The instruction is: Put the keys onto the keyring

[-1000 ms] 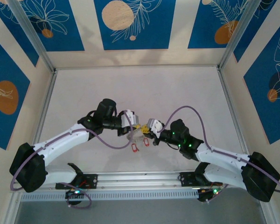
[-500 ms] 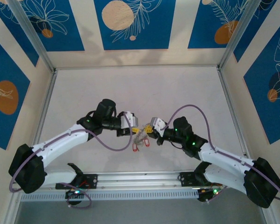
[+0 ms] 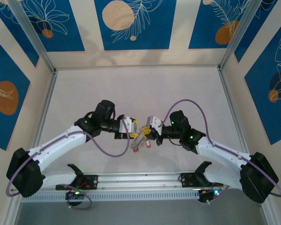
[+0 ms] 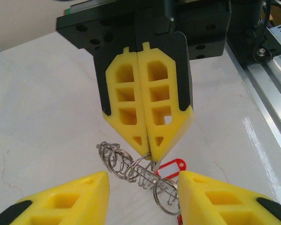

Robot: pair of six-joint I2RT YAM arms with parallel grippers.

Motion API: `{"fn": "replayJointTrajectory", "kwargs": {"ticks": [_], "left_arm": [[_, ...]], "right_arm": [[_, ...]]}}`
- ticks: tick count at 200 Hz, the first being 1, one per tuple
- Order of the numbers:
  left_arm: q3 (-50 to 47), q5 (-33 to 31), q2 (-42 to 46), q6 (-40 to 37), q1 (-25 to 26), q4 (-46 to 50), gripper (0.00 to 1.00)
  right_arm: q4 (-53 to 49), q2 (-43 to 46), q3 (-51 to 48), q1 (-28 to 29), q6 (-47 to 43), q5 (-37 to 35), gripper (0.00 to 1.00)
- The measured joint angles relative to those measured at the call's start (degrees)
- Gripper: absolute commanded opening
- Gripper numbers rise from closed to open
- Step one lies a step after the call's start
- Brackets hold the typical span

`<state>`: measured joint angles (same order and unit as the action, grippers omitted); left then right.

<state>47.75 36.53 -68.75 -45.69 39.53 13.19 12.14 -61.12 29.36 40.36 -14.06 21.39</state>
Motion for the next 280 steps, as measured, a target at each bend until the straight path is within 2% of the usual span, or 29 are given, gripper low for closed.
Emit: {"fn": "replayJointTrajectory", "kwargs": {"ticks": [28, 49, 97, 134, 165, 184, 220, 280], "left_arm": [[0.3, 0.0, -0.4, -1.6, 0.1, 1.6, 0.42], [0.7, -0.1, -0.9, -3.0, 0.4, 2.8, 0.37], [1.5, -1.2, -1.6, -5.8, 1.1, 5.3, 0.21], [1.9, -2.1, -1.6, -7.3, 1.4, 6.9, 0.0], [2.6, -2.1, -2.0, -7.9, 1.5, 8.5, 0.0], [2.6, -2.2, -2.0, -7.7, 1.5, 8.7, 0.0], [2.6, -2.1, -2.0, -5.6, 1.6, 8.5, 0.0], [2.4, 0.1, -2.1, 0.5, 1.6, 3.9, 0.0]], "right_arm": [[-0.2, -1.8, 1.2, 0.0, -0.3, 2.5, 0.0], [-0.5, -2.9, 1.9, 0.0, -0.6, 4.1, 0.0], [-1.5, -4.2, 3.2, 0.0, -1.0, 5.9, 0.0], [-1.6, -4.5, 3.4, 0.1, -1.2, 6.5, 0.0], [-2.0, -4.5, 3.4, 0.1, -1.5, 6.5, 0.0], [-1.9, -4.5, 3.4, 0.1, -1.7, 6.1, 0.11], [-0.5, -3.0, 2.4, 0.1, -1.9, 4.5, 0.23], [1.3, 1.0, -1.3, -0.3, -2.0, 2.2, 0.29]]}}
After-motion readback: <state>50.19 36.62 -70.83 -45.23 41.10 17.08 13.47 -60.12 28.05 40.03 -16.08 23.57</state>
